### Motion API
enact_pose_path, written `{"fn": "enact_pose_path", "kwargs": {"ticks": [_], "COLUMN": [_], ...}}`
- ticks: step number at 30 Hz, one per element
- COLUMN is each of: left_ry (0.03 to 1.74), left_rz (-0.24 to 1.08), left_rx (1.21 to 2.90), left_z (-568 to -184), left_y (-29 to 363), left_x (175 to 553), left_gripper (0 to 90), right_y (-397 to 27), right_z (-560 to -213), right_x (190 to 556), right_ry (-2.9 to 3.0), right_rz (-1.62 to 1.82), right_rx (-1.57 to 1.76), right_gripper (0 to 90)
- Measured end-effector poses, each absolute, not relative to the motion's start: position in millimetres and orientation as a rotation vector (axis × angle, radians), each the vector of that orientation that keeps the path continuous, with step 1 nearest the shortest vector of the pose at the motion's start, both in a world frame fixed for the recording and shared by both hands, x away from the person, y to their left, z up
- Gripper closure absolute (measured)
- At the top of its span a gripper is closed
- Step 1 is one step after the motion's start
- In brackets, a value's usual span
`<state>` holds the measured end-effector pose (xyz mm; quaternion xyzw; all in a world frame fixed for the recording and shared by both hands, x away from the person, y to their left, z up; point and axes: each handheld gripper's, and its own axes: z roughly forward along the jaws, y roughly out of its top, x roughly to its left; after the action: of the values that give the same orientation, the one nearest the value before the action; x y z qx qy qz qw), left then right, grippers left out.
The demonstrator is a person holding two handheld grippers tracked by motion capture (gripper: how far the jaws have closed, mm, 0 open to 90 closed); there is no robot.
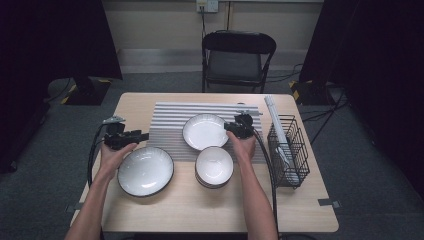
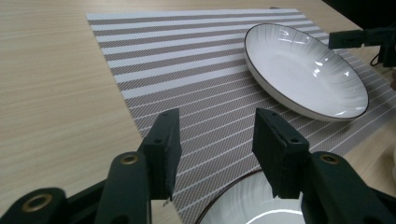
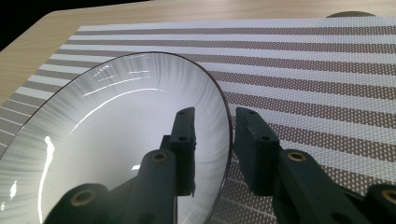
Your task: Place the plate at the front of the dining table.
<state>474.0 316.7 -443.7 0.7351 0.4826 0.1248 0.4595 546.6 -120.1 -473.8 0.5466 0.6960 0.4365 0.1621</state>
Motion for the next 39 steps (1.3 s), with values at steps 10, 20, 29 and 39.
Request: {"fn": "enact_pose_path", "kwargs": {"ticks": [10,20,29,39], "left_ry": [1.236,1.271,1.324,1.388], "left_rz": [0.378,0.449,0.464,0.467], "left_rx": [1.828,1.838,1.847,1.894], "left_z": [-446,-457,-470,-486], "left_y": [336,356,368,375], "left_x": [462,459,463,468], "left_gripper": [39.8,25.5,21.1,20.9], "right_y": [-121,-123,-133,-138], "right_z": [-464,-446,-431,-422], "right_x": [540,530,521,506], "right_ry": [2.003,2.027,2.031,2.050], "right_rz": [1.330,1.391,1.449,1.460], "right_rx": [1.555,1.490,1.457,1.429], "right_gripper": [59.2,52.3,48.7,44.9]}}
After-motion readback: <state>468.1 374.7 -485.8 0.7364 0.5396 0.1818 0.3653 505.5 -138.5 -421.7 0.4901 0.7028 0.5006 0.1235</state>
